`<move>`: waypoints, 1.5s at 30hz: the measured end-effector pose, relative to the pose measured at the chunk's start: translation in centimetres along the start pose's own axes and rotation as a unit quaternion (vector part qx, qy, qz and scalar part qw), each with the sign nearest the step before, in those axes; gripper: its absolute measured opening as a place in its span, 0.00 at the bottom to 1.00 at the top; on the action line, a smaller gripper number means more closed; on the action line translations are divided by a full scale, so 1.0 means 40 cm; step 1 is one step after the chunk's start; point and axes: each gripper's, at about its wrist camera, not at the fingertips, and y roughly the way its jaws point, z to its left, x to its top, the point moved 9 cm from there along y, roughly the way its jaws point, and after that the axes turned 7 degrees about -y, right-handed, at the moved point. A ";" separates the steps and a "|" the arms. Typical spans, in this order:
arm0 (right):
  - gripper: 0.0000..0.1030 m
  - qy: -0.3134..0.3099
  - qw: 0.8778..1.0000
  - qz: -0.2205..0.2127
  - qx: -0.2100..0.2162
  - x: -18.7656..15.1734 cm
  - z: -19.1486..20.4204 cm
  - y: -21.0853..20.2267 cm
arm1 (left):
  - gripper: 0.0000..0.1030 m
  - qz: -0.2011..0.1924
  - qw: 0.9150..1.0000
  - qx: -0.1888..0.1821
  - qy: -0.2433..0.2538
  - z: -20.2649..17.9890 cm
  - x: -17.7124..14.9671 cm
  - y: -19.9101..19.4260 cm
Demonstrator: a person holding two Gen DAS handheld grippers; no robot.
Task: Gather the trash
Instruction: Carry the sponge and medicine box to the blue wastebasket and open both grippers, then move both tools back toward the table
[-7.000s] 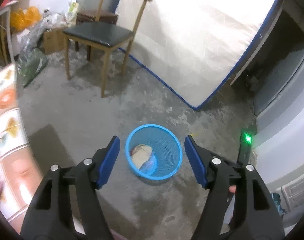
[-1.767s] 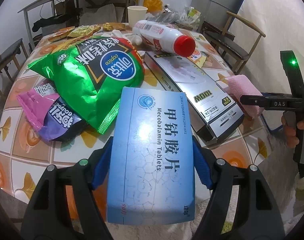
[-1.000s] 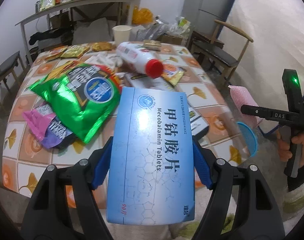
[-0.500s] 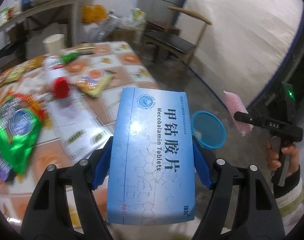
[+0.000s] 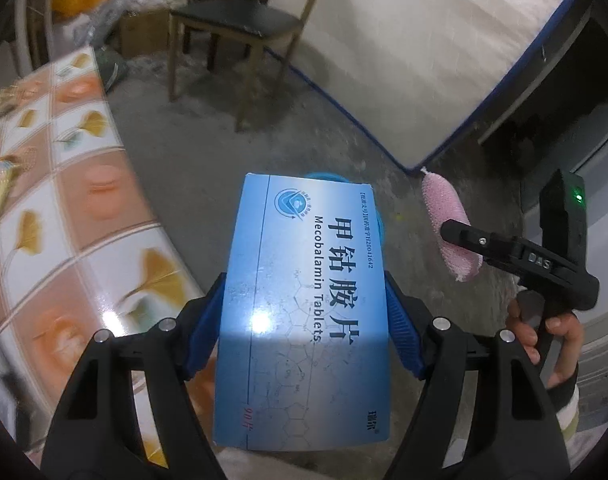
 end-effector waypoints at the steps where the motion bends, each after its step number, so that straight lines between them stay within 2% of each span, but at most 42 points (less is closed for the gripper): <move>1: 0.76 0.016 1.000 0.001 -0.002 0.006 -0.028 0.011 | 0.67 0.011 1.000 -0.003 -0.005 -0.011 0.008 0.034; 11: 0.76 0.111 0.994 0.020 -0.013 0.073 -0.221 0.142 | 0.67 0.080 0.996 -0.010 -0.028 -0.119 0.060 0.328; 15: 0.77 0.122 0.992 0.024 -0.023 0.115 -0.277 0.183 | 0.67 0.081 0.997 -0.002 -0.017 -0.166 0.103 0.437; 17: 0.79 0.123 0.991 0.028 -0.038 0.144 -0.313 0.216 | 0.68 0.083 0.996 -0.002 -0.018 -0.183 0.122 0.501; 19: 0.80 0.127 0.989 0.035 -0.064 0.162 -0.347 0.240 | 0.73 0.093 0.995 0.001 -0.028 -0.195 0.124 0.552; 23: 0.81 0.139 0.984 0.036 -0.103 0.166 -0.411 0.268 | 0.79 0.093 0.994 -0.010 -0.058 -0.199 0.133 0.580; 28: 0.80 0.153 0.981 0.022 -0.115 0.136 -0.446 0.254 | 0.79 0.086 0.994 -0.016 -0.063 -0.189 0.130 0.540; 33: 0.80 0.130 0.983 0.000 -0.131 0.120 -0.427 0.201 | 0.79 0.045 0.998 -0.028 -0.044 -0.187 0.167 0.443; 38: 0.80 0.078 0.986 -0.028 -0.147 0.121 -0.344 0.114 | 0.79 0.011 0.998 -0.053 -0.027 -0.204 0.182 0.305; 41: 0.82 0.036 0.986 -0.047 -0.158 0.124 -0.273 0.053 | 0.79 -0.007 0.997 -0.074 -0.015 -0.198 0.159 0.202; 45: 0.88 -0.039 0.978 -0.080 -0.191 0.127 -0.163 -0.021 | 0.79 -0.027 0.998 -0.054 -0.006 -0.140 0.114 0.098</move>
